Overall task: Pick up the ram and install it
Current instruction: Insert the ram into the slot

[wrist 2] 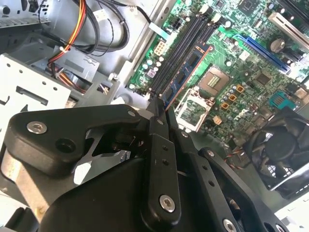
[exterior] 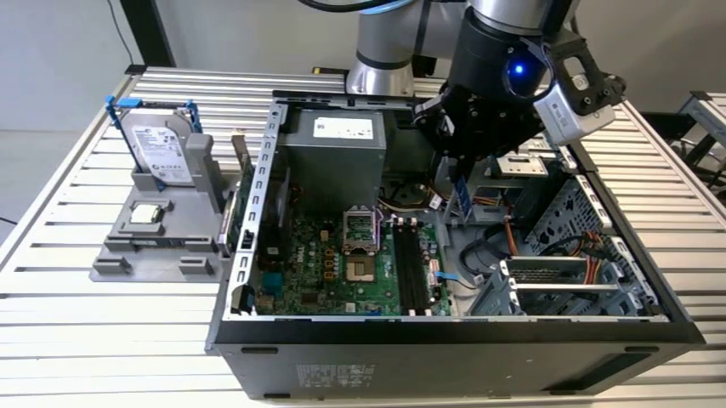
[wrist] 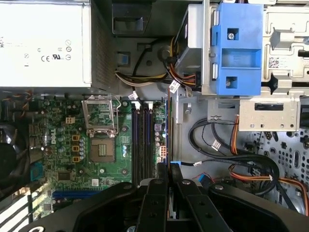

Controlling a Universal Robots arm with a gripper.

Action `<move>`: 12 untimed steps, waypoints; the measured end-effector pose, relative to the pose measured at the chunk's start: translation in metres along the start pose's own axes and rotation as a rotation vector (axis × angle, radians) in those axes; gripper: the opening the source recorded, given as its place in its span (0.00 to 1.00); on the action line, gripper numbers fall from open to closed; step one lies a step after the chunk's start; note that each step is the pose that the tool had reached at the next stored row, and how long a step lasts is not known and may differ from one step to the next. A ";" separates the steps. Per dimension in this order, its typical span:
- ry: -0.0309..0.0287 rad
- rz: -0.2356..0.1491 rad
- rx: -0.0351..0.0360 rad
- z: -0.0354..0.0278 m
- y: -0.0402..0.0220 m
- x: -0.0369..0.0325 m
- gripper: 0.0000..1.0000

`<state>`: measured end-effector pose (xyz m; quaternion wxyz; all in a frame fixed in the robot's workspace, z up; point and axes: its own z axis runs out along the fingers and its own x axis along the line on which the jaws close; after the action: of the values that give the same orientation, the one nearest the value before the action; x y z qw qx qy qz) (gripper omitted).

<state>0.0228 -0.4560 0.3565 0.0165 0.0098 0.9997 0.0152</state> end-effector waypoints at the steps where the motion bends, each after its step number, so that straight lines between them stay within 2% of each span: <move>1: 0.0000 0.000 0.0002 0.0001 0.0000 0.0000 0.00; 12: 0.0000 0.000 0.0000 0.0014 0.0000 0.0000 0.00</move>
<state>0.0228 -0.4560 0.3551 0.0165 0.0098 0.9997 0.0151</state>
